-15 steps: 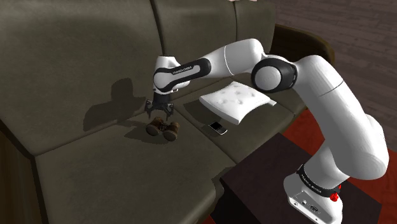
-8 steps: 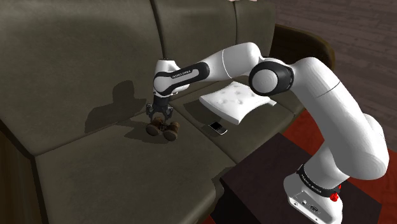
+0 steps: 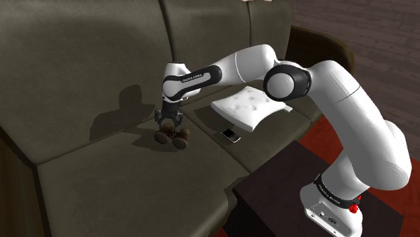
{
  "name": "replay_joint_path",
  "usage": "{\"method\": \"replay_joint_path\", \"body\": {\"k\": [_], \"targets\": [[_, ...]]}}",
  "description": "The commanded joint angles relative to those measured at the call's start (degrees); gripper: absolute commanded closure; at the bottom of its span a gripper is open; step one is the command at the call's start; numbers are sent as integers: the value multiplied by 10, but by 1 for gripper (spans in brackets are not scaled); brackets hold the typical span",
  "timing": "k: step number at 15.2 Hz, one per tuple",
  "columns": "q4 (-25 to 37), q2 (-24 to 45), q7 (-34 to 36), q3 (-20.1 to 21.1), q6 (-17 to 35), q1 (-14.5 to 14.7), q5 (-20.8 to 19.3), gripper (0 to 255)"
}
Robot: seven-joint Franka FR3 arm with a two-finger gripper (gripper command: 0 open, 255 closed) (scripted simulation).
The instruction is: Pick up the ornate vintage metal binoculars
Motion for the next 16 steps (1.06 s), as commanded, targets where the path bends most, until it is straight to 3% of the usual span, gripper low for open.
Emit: {"method": "replay_joint_path", "body": {"k": [1,16], "targets": [[-4,-8,1,1,-5,-1,0,255],[-6,-68,13,5,-61,-5,3,255]]}}
